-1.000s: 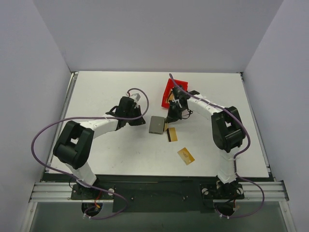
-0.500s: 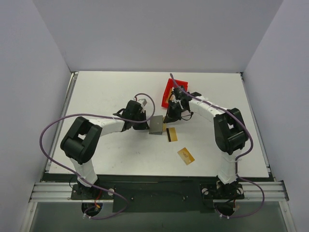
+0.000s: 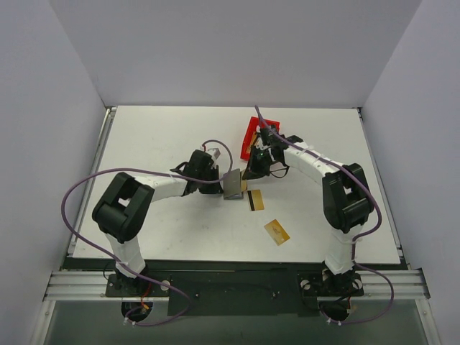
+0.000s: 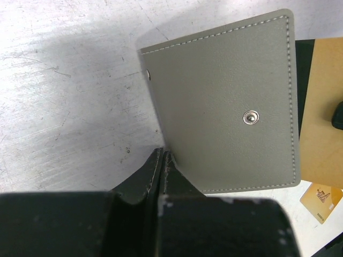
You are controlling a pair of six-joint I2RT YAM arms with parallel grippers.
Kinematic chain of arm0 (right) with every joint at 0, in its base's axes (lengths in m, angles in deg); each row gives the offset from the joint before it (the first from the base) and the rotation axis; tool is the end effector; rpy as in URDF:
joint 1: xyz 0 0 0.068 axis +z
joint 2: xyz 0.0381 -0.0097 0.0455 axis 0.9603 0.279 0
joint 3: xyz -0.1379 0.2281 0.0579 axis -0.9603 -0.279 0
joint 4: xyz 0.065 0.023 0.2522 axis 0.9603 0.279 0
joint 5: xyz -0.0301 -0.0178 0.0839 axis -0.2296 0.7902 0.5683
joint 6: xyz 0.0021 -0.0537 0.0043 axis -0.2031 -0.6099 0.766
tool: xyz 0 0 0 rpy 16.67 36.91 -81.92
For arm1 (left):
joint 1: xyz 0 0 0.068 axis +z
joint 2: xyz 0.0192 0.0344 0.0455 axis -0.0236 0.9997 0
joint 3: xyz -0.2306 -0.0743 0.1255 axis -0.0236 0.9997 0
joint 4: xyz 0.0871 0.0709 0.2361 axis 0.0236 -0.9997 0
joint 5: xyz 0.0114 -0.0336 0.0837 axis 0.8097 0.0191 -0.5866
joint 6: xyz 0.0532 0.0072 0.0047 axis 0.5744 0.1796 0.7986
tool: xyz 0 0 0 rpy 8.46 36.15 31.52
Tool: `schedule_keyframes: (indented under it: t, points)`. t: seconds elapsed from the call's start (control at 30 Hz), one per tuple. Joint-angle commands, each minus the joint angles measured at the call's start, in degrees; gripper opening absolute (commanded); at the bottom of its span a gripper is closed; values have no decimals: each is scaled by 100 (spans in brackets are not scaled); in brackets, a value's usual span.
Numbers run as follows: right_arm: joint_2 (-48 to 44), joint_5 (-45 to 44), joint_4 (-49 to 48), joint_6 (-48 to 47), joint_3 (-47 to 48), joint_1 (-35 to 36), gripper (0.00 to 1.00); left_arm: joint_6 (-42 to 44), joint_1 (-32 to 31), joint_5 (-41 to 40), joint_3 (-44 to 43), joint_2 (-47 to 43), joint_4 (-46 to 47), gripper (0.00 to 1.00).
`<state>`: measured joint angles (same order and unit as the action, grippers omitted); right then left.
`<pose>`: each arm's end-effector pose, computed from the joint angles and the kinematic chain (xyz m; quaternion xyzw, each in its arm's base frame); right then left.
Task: Put the credit cards into the card holder
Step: Open the card holder.
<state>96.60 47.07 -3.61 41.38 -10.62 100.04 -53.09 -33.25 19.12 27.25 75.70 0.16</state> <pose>0.3697 0.1995 0.2127 -0.0140 0.9143 0.3545 0.1952 0.3081 -0.1986 0.1482 0.0546 0.9314 -0.2448 0.2639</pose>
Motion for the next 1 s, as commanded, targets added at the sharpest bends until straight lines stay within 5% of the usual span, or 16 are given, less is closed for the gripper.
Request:
schedule_keyframes:
  t: [0.0, 0.37, 0.97]
  points:
    - [-266, 431, -145, -58, -43, -31, 0, 102, -27, -7, -240, 34, 148, 0]
    - [-187, 1170, -971, -5, -183, 153, 0, 164, -97, 134, -135, 96, 332, 0]
    - [419, 1153, -1393, 144, -60, 567, 0, 6, -80, -332, 516, -62, 332, 0]
